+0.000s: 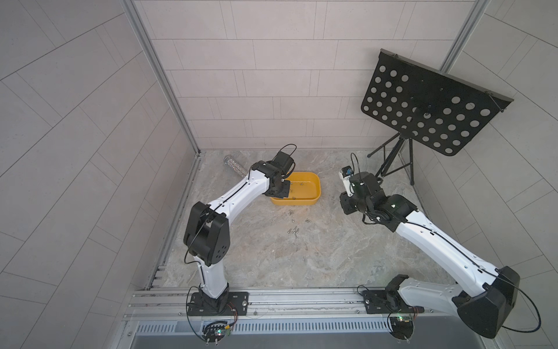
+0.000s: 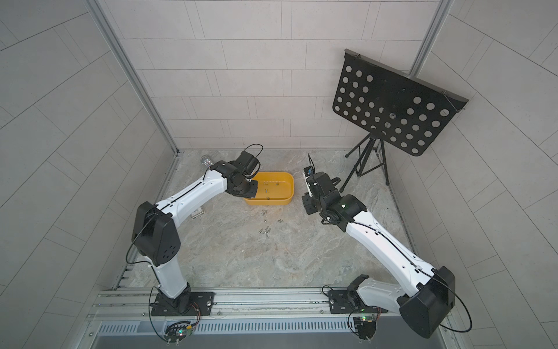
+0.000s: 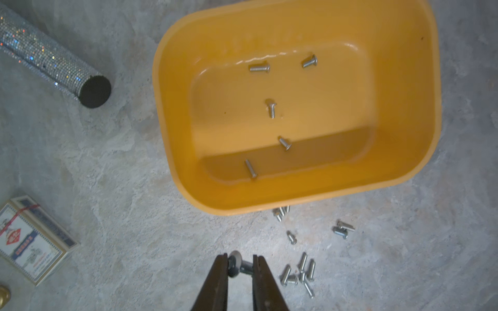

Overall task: Put the screws on the desktop into the storage box
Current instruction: Place the screw in the storage box.

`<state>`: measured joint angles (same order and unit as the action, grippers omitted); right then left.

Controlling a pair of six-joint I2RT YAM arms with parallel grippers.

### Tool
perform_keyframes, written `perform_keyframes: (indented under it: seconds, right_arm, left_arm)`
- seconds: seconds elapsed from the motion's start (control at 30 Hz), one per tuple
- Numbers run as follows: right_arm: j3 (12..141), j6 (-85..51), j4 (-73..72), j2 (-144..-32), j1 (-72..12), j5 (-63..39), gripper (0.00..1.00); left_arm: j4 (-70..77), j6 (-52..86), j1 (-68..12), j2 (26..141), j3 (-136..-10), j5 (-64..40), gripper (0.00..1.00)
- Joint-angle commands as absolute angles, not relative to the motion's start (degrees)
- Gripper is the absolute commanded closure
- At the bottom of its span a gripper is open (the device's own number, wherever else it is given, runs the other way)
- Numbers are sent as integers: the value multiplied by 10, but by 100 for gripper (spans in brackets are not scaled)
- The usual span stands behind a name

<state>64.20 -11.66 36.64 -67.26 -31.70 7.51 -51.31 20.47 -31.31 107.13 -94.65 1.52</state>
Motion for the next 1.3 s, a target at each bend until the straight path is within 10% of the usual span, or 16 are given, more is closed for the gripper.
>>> perform_keyframes:
  seconds: [0.0, 1.27]
  right_arm:
    - [640, -119, 374, -664, -314, 76, 71]
    - [640, -123, 370, -686, -312, 67, 68]
  left_arm:
    - [-547, 183, -315, 1126, -1006, 16, 81]
    - [-585, 147, -256, 1315, -1182, 3, 68]
